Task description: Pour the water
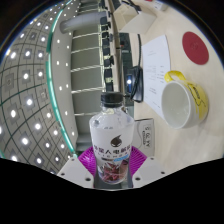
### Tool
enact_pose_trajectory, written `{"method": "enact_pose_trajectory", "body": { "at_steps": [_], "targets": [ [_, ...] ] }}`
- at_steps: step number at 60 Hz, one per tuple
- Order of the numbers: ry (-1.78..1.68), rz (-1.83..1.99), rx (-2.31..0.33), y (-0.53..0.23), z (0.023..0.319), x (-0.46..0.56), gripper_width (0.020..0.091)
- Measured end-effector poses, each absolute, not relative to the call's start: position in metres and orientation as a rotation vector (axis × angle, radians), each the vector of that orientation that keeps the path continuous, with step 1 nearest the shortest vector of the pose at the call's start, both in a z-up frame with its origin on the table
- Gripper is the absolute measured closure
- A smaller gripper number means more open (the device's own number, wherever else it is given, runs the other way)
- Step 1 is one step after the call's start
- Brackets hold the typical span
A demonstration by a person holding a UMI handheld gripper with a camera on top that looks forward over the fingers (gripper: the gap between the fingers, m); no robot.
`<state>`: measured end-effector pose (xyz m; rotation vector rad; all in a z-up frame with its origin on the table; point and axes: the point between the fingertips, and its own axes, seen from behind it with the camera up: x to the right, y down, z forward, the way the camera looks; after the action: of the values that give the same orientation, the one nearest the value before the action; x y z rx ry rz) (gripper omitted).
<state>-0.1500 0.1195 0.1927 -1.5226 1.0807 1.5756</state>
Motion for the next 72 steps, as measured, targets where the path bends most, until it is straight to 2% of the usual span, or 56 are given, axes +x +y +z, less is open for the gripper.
{"method": "enact_pose_trajectory", "body": {
  "at_steps": [14,19,26,33,35,43,44,57,62,65,72],
  "targets": [
    [0.438,0.930,-1.684,0.123,0.259,-0.072,0.0715],
    [0.296,0.713,-1.701,0.126,0.263,-0.034,0.0715],
    [0.160,0.422,-1.764,0.129,0.232,0.026,0.0716],
    [0.069,0.165,-1.841,0.124,0.184,0.073,0.0715],
    [0.043,0.114,-1.863,0.127,0.160,0.088,0.0718],
    [0.004,0.026,-1.955,0.113,0.111,0.096,0.0715],
    [-0.002,0.015,-1.960,0.124,0.093,0.103,0.0715],
    [-0.002,0.010,-2.019,0.117,0.044,0.110,0.0710],
    [0.001,0.016,-1.992,0.119,0.047,0.110,0.0707],
    [0.007,0.016,-1.985,0.118,0.048,0.111,0.0692],
    [0.016,0.010,-1.979,0.114,0.047,0.111,0.0583]
  ]
}}
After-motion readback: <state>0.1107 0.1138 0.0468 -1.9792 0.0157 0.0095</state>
